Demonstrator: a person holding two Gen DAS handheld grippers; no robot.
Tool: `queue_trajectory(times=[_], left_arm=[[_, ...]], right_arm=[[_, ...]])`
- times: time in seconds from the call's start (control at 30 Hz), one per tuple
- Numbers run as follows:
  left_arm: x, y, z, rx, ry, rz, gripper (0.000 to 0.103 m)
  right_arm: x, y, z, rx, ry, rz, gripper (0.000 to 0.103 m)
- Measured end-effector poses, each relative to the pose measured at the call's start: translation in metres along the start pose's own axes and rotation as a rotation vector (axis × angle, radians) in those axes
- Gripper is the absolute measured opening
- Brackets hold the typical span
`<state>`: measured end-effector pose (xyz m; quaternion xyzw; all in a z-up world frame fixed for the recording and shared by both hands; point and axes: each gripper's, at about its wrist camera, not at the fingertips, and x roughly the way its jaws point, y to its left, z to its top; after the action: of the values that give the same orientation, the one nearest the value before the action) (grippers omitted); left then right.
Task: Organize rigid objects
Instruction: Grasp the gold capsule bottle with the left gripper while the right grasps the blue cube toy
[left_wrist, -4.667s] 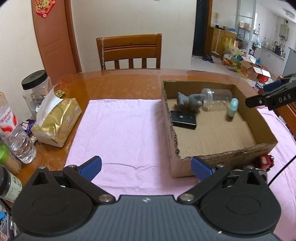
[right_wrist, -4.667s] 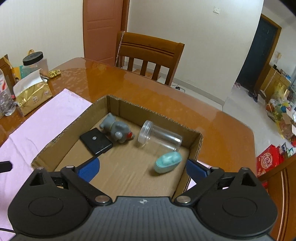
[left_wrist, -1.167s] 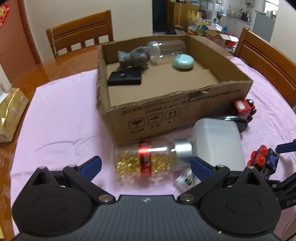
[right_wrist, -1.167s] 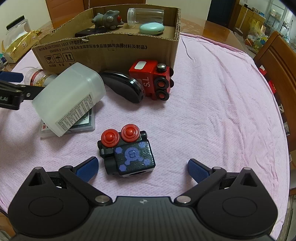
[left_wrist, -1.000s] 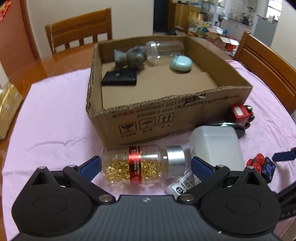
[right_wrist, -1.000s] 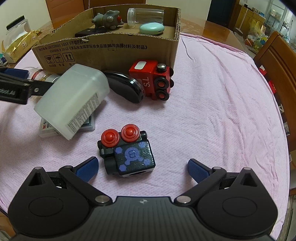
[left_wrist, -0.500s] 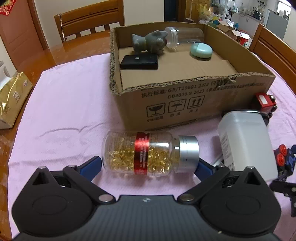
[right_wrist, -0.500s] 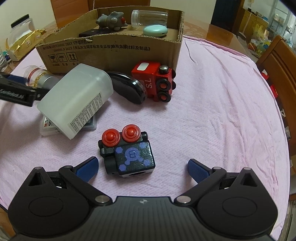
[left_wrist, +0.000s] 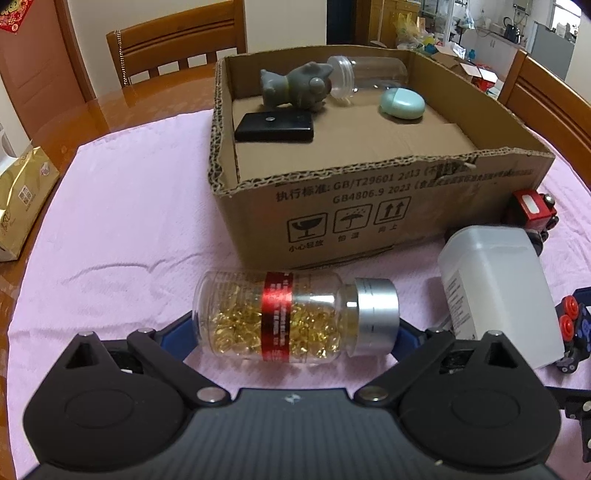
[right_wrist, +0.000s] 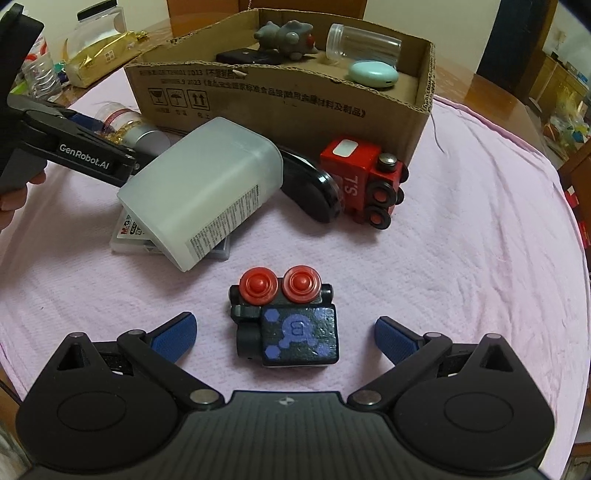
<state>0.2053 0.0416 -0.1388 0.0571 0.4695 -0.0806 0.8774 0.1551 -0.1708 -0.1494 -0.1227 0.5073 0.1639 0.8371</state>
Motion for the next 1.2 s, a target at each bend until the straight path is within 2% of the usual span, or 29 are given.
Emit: queue_trajectory(times=[0.33,0.6,0.7,0.77,0.87,1.2], left_arm=[[-0.004,0.004,-0.005,0.036,0.001,-0.049,0.093],[-0.008,0.007,-0.011,0.024,0.009,-0.032,0.093],[-0.009,0.005,-0.011,0.003,0.018,-0.009,0.093],[-0.010,0.003,-0.011,-0.003,0.015,0.007,0.094],[-0.010,0.001,-0.011,-0.018,0.016,0.029,0.094],[-0.009,-0.007,-0.007,-0.008,0.015,0.083,0.094]], right_arm=[[0.001,0.003,-0.001,0.048,-0.007,-0.025,0.103],[0.002,0.002,0.001,0.012,0.011,-0.004,0.103],[-0.001,0.000,0.000,-0.018,0.002,0.012,0.095],[-0.005,-0.001,-0.001,-0.042,-0.008,0.024,0.084],[-0.011,-0.002,-0.003,-0.056,-0.027,0.032,0.074],[-0.017,-0.006,-0.011,-0.076,-0.070,0.044,0.063]])
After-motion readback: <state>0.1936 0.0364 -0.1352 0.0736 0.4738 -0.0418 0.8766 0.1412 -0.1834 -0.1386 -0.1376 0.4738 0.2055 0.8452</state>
